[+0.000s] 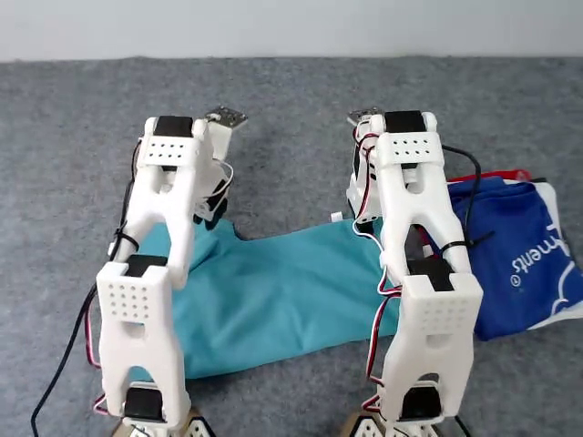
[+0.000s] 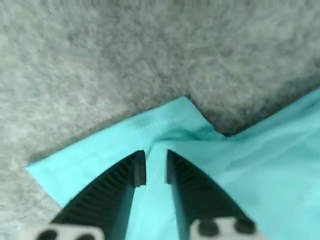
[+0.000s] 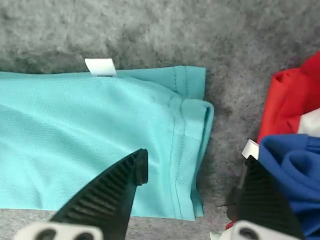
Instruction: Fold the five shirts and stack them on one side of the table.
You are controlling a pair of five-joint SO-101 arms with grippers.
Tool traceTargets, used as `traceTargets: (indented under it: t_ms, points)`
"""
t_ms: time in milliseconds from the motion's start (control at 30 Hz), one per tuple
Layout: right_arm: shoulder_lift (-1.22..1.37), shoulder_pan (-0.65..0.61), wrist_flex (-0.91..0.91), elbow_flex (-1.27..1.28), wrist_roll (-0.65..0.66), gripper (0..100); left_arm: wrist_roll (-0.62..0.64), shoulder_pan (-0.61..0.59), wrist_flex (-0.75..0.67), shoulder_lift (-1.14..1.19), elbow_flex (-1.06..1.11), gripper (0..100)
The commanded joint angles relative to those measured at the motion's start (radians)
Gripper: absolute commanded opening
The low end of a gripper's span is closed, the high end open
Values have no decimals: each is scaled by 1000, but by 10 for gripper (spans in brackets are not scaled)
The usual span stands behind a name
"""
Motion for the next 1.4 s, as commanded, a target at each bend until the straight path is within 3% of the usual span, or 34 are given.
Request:
traceTargets:
  t_ms: [0, 767, 1000, 1367]
  points:
    - [-8, -1, 41, -2, 9, 296, 5, 14, 25, -68, 42, 141]
    - [-8, -1, 38, 55, 9, 296, 3, 12, -54, 61, 54, 140]
    - [-8, -1, 38, 55, 8, 296, 3, 18, -23, 52, 41, 39]
    - [-8, -2, 38, 55, 3, 296, 6, 41, 25, 51, -33, 33]
